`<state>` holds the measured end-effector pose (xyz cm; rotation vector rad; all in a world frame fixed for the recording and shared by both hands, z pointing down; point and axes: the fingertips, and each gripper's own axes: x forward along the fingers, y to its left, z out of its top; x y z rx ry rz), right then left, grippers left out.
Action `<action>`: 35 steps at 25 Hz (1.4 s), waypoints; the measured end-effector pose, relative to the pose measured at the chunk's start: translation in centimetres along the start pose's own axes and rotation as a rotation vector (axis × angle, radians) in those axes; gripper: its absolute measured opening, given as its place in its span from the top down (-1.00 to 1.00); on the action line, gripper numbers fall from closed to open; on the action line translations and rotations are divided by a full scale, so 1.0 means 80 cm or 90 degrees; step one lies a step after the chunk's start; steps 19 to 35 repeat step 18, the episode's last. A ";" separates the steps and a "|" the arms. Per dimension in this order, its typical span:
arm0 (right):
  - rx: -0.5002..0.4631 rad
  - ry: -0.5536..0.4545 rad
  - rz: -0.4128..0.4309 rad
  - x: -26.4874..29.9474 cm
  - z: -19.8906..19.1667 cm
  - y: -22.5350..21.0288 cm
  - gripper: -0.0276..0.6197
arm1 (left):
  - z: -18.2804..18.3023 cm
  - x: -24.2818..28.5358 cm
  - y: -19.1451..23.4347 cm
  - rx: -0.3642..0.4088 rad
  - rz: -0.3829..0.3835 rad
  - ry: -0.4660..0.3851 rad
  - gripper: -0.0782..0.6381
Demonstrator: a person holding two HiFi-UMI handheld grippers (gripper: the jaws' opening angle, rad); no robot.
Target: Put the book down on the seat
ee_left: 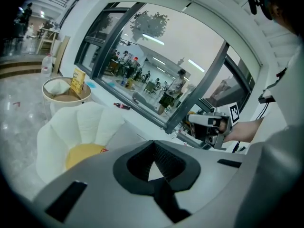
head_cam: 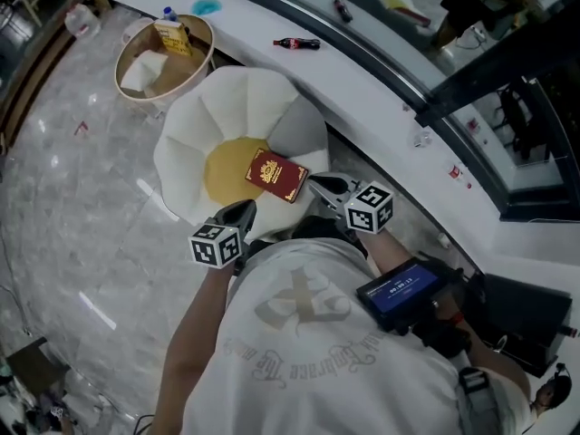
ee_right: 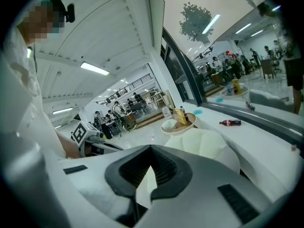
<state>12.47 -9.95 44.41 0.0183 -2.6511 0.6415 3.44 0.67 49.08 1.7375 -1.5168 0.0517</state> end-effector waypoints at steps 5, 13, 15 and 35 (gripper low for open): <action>-0.005 -0.001 0.002 0.009 -0.001 0.004 0.87 | 0.003 -0.006 0.007 0.001 0.006 -0.005 0.75; -0.011 0.010 0.001 0.019 -0.002 0.007 0.87 | 0.003 -0.004 0.015 -0.012 0.005 -0.011 0.75; -0.013 0.013 0.001 0.021 -0.002 0.005 0.87 | 0.003 -0.002 0.015 -0.012 0.004 -0.009 0.75; -0.015 0.015 0.002 0.024 0.000 0.003 0.87 | 0.006 0.001 0.017 -0.013 0.003 -0.008 0.75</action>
